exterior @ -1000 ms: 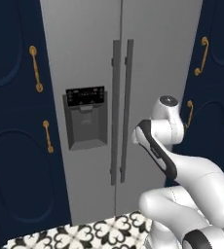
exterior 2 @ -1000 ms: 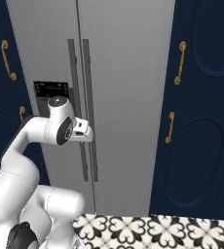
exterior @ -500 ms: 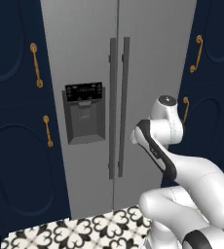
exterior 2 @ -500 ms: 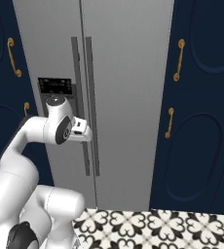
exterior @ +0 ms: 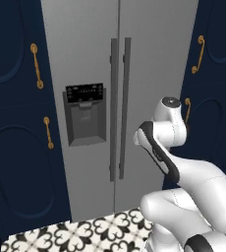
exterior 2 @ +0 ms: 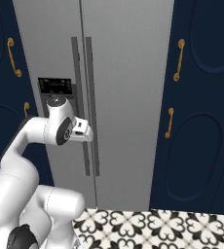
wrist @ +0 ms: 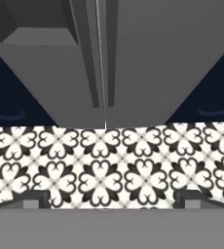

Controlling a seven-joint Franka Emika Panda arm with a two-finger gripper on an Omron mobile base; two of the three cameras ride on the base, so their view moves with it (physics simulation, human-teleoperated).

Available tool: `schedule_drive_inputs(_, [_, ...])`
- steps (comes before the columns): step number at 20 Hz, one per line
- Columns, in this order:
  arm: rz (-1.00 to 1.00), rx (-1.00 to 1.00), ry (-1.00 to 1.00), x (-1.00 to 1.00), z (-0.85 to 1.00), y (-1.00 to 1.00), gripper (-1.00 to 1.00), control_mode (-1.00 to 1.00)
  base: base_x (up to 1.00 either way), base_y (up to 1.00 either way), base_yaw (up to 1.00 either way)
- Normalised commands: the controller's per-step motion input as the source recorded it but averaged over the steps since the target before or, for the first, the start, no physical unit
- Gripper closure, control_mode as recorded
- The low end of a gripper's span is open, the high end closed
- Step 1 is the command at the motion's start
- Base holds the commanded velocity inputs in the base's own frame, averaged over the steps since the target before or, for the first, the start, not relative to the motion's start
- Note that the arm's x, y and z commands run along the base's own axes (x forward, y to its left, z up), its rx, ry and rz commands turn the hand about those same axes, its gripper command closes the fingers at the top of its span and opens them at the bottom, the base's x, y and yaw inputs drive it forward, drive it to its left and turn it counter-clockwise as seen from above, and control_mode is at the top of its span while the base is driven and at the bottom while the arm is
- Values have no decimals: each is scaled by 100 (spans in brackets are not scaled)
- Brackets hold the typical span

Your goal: Grab a lemon wedge from the fridge and one ice cube from the ice bowl, and put them in the glass of lemonade.

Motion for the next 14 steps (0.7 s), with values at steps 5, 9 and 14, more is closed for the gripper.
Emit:
schedule_drive_inputs(5, [0, 0, 3, 36, 1, -3, -100, -100, 0, 0, 0])
schedule_drive_inputs(9, [0, 0, 0, 42, 10, 0, -100, -100, 0, 0, 0])
schedule_drive_inputs(14, [0, 0, -28, 10, 0, -8, -100, -100, 0, 0, 0])
